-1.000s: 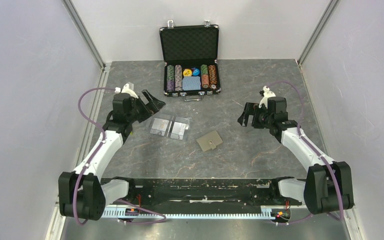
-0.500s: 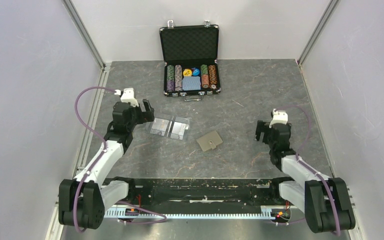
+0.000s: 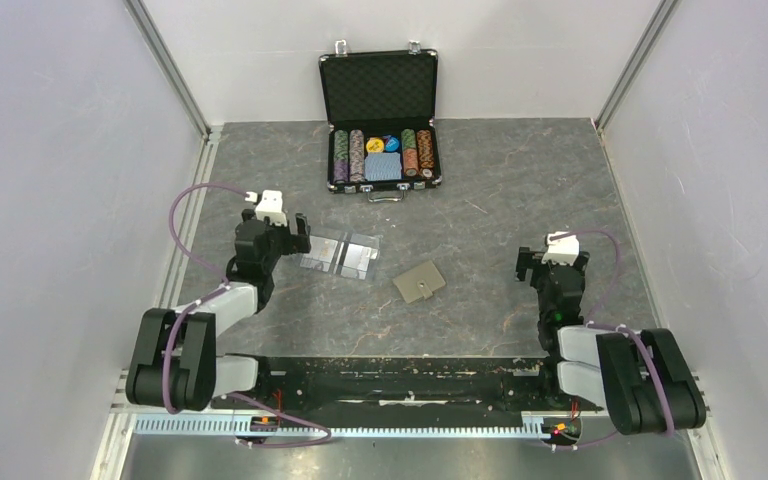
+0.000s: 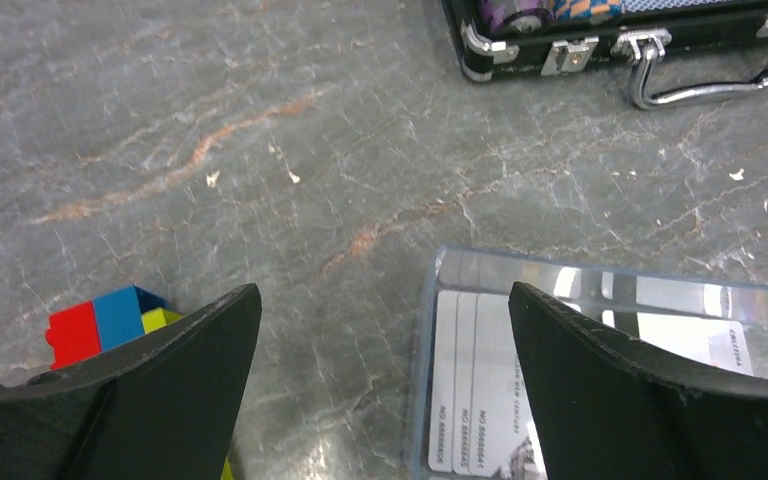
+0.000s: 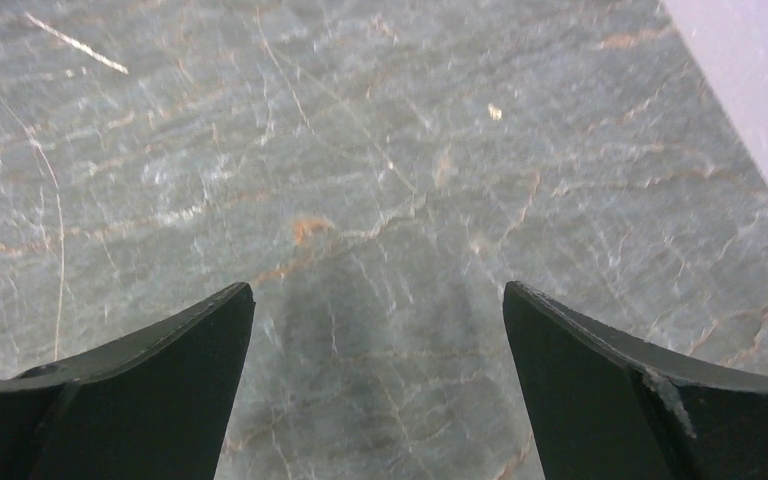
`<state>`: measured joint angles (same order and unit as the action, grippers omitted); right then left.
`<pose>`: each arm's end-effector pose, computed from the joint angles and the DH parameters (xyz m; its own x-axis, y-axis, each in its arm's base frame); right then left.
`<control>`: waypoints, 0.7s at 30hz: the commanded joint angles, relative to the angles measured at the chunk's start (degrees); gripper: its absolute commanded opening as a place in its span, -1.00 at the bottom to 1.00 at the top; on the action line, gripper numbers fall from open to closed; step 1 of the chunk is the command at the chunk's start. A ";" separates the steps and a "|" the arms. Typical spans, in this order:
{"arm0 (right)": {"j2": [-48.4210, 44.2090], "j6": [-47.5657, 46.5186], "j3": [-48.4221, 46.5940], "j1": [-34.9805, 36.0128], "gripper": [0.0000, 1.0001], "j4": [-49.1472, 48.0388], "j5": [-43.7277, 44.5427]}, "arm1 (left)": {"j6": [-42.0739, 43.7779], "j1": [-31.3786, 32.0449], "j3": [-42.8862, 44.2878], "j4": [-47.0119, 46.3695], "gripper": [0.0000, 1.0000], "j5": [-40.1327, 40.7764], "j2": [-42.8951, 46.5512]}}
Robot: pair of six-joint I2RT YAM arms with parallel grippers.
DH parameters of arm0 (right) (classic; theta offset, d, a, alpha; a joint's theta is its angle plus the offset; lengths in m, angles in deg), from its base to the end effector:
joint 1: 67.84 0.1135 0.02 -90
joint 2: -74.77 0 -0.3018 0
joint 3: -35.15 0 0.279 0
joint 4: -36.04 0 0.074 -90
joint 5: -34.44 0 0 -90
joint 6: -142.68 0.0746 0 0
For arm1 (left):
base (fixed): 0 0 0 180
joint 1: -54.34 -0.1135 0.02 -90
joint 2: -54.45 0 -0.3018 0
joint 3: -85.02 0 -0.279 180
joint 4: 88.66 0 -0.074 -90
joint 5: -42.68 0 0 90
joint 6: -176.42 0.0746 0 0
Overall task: Put the credit cards into the card holder
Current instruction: Reset both arms
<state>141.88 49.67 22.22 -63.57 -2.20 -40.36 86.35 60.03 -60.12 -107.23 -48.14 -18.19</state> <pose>0.2072 -0.0041 0.1252 -0.2829 -0.0719 -0.9564 0.1649 0.9787 -0.1224 0.2892 -0.0299 0.1817 -0.3275 0.0314 -0.9443 0.1122 0.9937 -0.0059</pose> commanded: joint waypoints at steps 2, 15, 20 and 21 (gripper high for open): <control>5.37 -4.40 1.91 -0.24 0.96 -18.04 1.07 | 4.10 -1.61 -4.26 -17.74 1.00 -2.77 -3.95; 11.81 -6.58 5.41 -0.69 0.96 -30.37 -4.91 | -1.25 -3.68 -5.73 -25.75 1.00 4.42 -11.11; 11.74 -6.66 5.39 -0.67 0.96 -30.38 -4.93 | -1.28 -3.63 -6.15 -27.61 1.00 4.44 -11.68; 11.73 -6.66 5.41 -0.68 0.96 -30.38 -5.00 | -1.24 -3.63 -6.18 -27.54 1.00 4.49 -11.57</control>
<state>153.53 43.99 22.22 -64.00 -28.38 -44.91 86.98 56.67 -67.38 -130.59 -46.06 -29.45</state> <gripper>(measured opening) 0.979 0.997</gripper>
